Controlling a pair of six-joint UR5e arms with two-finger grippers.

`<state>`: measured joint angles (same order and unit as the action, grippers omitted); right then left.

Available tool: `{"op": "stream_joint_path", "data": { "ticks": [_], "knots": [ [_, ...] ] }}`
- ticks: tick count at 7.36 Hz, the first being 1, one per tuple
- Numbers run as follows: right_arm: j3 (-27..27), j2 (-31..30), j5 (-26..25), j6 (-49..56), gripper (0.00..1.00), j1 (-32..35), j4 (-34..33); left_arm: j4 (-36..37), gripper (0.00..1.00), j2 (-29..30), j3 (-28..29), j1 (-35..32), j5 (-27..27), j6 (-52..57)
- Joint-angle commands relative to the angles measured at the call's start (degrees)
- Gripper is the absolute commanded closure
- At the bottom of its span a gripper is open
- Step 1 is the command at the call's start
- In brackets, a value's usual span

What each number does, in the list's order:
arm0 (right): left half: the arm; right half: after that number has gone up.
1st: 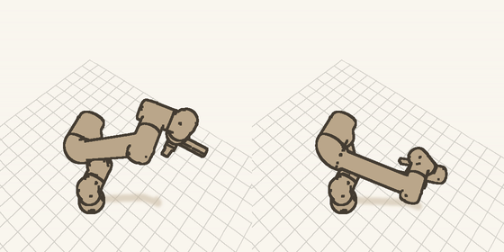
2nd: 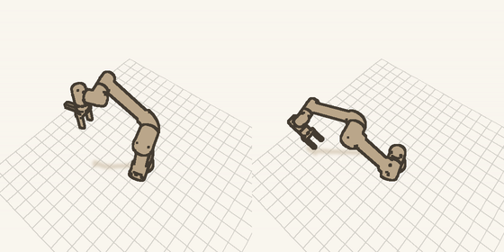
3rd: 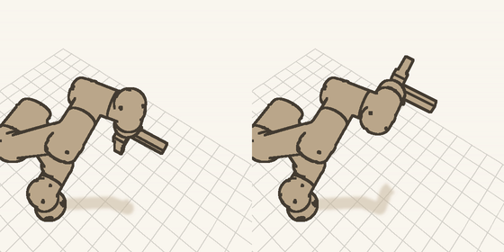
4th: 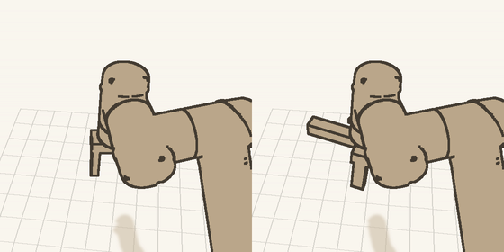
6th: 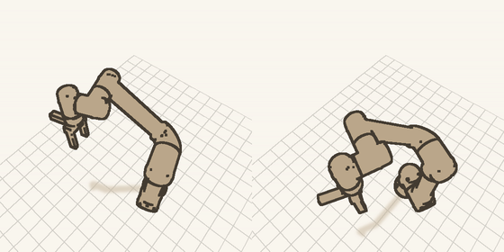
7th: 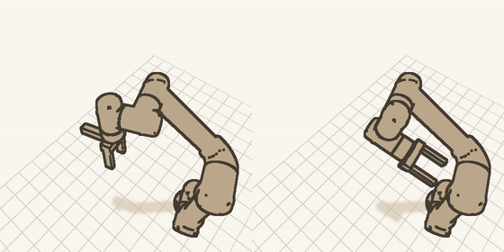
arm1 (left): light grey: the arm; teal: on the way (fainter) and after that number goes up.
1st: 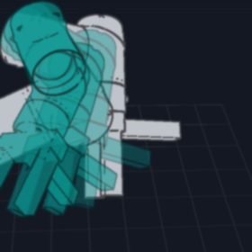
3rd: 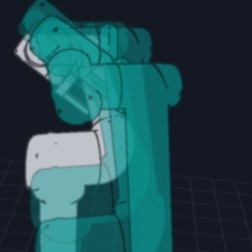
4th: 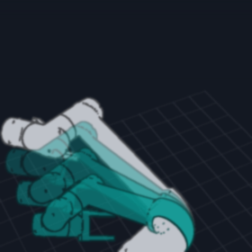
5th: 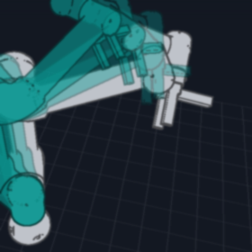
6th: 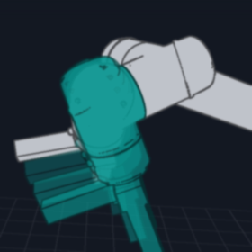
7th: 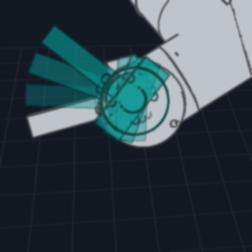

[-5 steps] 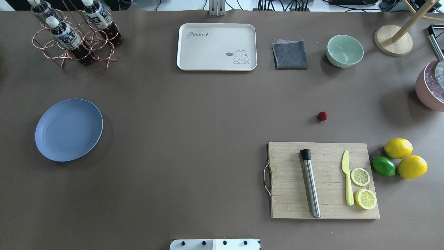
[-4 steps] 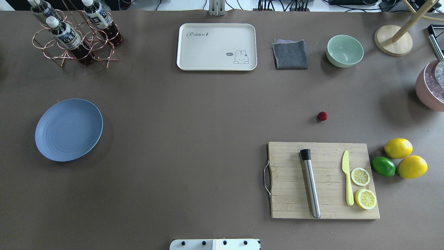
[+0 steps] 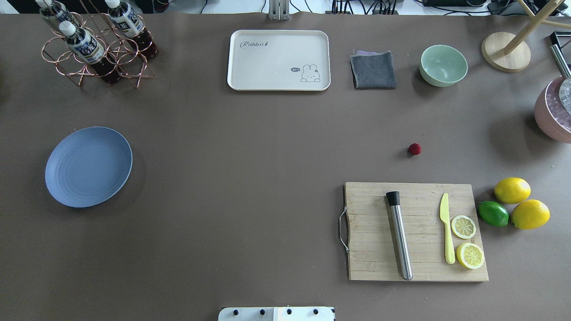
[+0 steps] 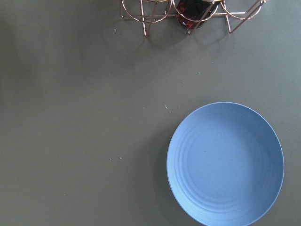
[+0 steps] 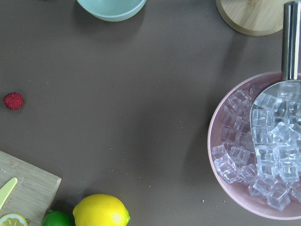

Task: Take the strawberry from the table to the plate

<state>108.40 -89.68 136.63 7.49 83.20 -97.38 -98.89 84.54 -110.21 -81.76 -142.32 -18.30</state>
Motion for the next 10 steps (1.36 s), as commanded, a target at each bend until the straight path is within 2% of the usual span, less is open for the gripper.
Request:
{"op": "stream_joint_path", "data": {
  "ticks": [1, 6, 10],
  "knots": [
    [0.41, -1.03, 0.48, -0.11, 0.00, -0.49, 0.00, 0.01, 0.02, -0.25, 0.17, -0.25, 0.64, 0.01],
    [-0.21, -0.85, 0.22, -0.11, 0.00, -1.38, 0.09, 0.01, 0.02, -0.95, -1.84, -0.24, 0.11, 0.01],
    [-0.56, -0.76, -0.04, -0.02, 0.00, -1.55, 0.09, 0.01, 0.02, -1.65, -1.33, -0.25, 0.99, 0.10]
  ]
}}
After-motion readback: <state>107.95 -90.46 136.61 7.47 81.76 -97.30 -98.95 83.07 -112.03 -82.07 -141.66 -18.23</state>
